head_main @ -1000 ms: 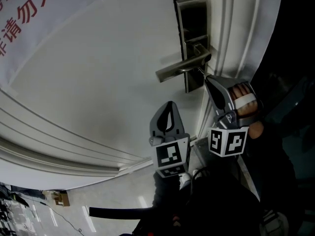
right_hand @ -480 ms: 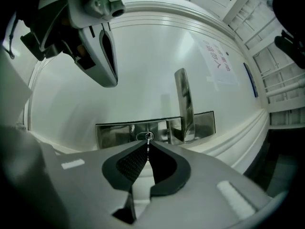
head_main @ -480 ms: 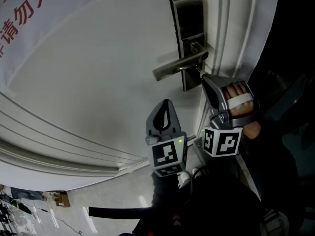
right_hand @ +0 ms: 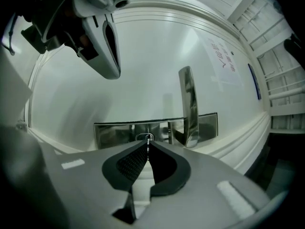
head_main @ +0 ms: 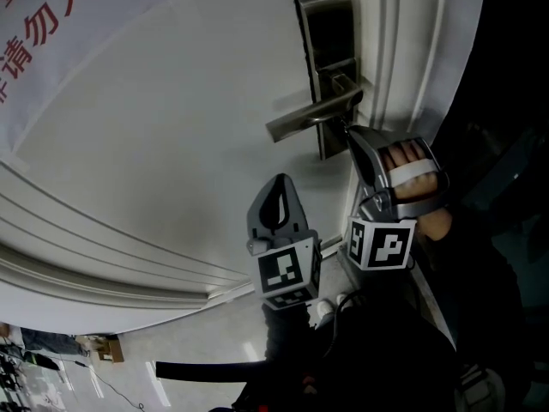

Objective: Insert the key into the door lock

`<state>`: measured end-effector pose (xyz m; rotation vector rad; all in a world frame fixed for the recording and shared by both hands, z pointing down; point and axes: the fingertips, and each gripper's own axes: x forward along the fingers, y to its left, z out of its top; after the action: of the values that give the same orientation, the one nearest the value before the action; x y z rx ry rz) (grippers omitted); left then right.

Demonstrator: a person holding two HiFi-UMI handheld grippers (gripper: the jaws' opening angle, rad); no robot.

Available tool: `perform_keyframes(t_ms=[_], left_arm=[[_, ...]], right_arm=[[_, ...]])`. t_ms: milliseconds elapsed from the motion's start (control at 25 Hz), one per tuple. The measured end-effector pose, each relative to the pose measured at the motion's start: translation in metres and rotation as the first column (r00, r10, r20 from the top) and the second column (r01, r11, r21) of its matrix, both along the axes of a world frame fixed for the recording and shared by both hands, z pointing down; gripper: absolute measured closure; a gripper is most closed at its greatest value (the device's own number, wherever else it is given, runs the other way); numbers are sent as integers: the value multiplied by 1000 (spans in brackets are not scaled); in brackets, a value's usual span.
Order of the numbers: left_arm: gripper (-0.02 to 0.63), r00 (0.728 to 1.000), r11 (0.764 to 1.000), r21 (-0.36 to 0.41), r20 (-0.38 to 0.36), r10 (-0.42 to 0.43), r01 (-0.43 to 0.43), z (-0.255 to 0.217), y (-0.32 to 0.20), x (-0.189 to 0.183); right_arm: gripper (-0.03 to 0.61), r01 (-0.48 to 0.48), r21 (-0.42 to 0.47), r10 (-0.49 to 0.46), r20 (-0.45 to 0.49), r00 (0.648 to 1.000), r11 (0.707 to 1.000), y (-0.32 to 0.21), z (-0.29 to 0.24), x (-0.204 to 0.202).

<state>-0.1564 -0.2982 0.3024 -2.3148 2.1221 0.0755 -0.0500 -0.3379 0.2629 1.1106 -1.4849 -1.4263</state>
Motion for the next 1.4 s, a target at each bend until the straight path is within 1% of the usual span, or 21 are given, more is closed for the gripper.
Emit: perform_keyframes(t_ms=[400,1400], left_arm=[[612,1000,1000,-10,-11,-11,11,4,-1,-9],[613,1000,1000,-18,-22,0,0,8,0,-6]], right_arm=[[566,5,-1,-5,-2,1000,1000,0,0,-1],[566,9,9,-9,-17,1000,1000,-1,1,-1]])
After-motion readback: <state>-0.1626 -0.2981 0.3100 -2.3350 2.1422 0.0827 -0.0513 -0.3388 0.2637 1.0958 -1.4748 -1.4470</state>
